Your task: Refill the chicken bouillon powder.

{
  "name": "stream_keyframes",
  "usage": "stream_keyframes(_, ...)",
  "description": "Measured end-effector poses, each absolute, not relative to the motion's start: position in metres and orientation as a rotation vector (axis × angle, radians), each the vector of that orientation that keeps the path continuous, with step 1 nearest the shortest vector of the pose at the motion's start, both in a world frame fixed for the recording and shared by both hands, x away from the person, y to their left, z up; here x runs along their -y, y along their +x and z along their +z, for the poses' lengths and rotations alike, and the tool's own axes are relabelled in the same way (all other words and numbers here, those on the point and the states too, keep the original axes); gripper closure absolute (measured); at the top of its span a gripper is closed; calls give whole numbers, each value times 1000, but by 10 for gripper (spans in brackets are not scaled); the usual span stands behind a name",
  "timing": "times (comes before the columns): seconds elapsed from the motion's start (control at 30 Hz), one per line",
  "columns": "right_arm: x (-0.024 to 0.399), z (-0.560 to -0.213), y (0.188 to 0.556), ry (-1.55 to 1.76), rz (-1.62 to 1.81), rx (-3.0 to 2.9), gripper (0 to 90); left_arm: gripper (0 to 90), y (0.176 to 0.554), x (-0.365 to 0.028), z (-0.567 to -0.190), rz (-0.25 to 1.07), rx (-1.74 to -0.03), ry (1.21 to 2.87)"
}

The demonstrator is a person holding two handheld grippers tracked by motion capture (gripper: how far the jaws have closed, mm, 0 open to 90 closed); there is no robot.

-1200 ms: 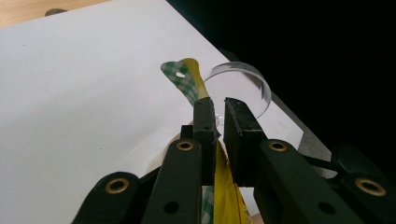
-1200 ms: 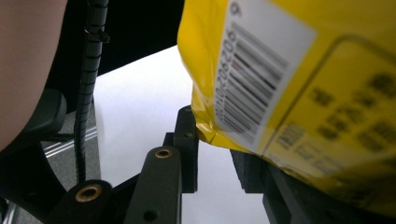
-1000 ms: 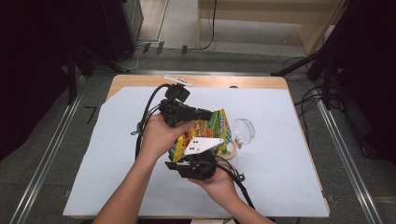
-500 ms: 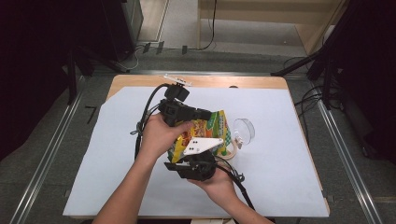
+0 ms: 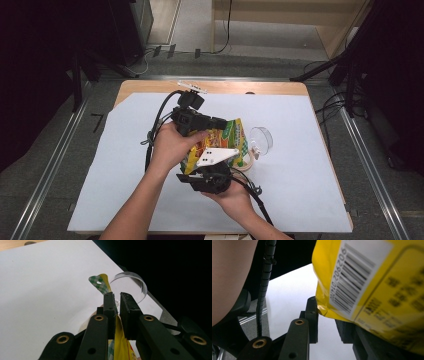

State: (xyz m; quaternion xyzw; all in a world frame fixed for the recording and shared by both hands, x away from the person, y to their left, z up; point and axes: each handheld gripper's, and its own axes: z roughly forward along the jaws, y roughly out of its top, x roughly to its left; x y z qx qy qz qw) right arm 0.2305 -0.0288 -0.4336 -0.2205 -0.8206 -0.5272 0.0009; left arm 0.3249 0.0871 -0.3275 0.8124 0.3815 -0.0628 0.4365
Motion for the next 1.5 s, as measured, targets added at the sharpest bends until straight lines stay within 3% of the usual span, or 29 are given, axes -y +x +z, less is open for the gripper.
stream_keyframes(1.5,27,-431,231,-652,-1648,2573,745,824,324,-94,-325,-165,-968,2006)
